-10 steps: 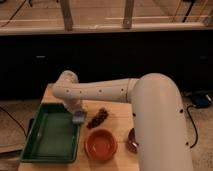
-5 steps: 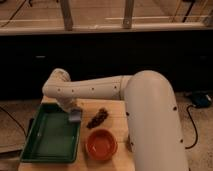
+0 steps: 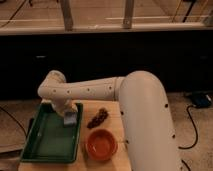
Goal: Wipe tray with sponge
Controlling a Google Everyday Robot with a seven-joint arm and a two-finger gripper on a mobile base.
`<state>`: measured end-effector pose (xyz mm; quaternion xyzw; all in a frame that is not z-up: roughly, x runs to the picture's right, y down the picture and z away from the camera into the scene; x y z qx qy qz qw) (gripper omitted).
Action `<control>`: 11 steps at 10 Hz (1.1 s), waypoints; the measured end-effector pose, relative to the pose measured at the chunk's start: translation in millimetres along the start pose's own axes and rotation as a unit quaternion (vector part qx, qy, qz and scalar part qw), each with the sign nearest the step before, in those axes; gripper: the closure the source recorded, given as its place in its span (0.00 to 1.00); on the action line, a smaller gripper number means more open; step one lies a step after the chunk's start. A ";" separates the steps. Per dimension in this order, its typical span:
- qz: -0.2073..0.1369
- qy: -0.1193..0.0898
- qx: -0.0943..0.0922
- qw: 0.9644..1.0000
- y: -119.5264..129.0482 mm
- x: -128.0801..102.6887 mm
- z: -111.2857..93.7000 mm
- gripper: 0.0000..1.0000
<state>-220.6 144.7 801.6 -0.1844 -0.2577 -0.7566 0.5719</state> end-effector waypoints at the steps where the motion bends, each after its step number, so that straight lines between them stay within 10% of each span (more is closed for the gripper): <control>1: -0.008 -0.007 0.005 1.000 -5.9 -2.1 6.9 1.00; 11: -0.003 -0.017 0.046 0.999 4.3 -9.0 55.0 1.00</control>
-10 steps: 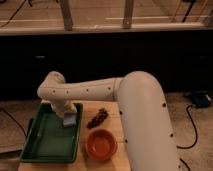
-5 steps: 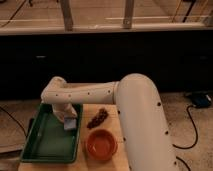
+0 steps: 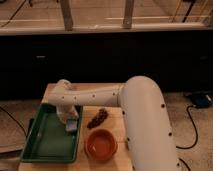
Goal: Wipe tray with sponge
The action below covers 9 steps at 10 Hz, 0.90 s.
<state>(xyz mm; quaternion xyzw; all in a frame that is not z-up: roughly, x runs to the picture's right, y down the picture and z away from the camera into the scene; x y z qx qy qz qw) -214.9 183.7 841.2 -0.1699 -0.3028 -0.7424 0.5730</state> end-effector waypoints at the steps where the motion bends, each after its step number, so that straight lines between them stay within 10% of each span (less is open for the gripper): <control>1: 0.001 0.003 0.000 1.000 6.2 10.0 -0.1 1.00; 4: -0.007 0.003 -0.001 1.000 12.7 32.0 -2.1 1.00; 9: -0.107 -0.037 0.011 0.994 -60.8 36.0 13.2 1.00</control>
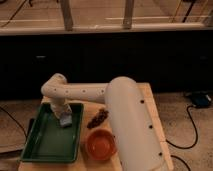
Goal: Wipe tray with sponge
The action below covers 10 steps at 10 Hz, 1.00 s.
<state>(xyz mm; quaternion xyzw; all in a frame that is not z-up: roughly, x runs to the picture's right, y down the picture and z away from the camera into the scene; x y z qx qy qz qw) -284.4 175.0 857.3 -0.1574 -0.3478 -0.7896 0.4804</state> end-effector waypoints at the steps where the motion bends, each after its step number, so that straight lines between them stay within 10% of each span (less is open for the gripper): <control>1: -0.020 -0.011 0.001 1.000 -14.3 -7.0 4.3 1.00; 5: -0.065 -0.038 0.000 0.997 -39.2 -64.6 7.5 1.00; 10: -0.034 -0.016 -0.011 0.999 -1.7 -83.2 -17.9 1.00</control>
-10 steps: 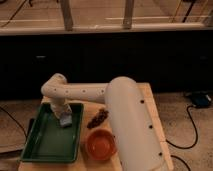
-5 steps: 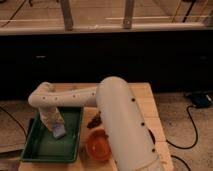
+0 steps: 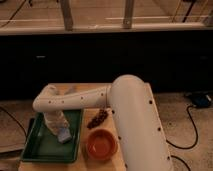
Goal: Wipe tray with sponge
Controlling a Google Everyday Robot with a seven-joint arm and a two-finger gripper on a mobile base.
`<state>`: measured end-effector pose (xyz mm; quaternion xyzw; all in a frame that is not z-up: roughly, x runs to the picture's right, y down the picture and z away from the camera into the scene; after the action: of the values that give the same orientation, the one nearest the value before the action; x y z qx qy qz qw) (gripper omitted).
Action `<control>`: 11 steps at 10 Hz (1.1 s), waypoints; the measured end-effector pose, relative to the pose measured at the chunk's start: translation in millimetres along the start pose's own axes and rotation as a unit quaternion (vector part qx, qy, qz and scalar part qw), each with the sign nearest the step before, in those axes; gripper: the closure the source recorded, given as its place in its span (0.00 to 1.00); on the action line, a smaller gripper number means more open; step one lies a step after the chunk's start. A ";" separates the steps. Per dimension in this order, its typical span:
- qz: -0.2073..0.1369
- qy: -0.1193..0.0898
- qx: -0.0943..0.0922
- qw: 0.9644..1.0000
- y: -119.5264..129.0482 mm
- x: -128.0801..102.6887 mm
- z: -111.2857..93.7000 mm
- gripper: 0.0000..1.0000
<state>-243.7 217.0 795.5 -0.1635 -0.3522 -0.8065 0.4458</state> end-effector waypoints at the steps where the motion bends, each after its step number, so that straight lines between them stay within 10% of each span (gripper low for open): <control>1: 0.009 0.007 -0.001 1.000 7.4 5.7 -5.8 1.00; 6: 0.019 0.014 -0.003 1.000 32.4 61.6 -14.1 1.00; 11: -0.072 -0.032 0.002 0.997 -42.9 57.8 16.4 1.00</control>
<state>-312.0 209.0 822.2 -0.1627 -0.3789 -0.8300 0.3756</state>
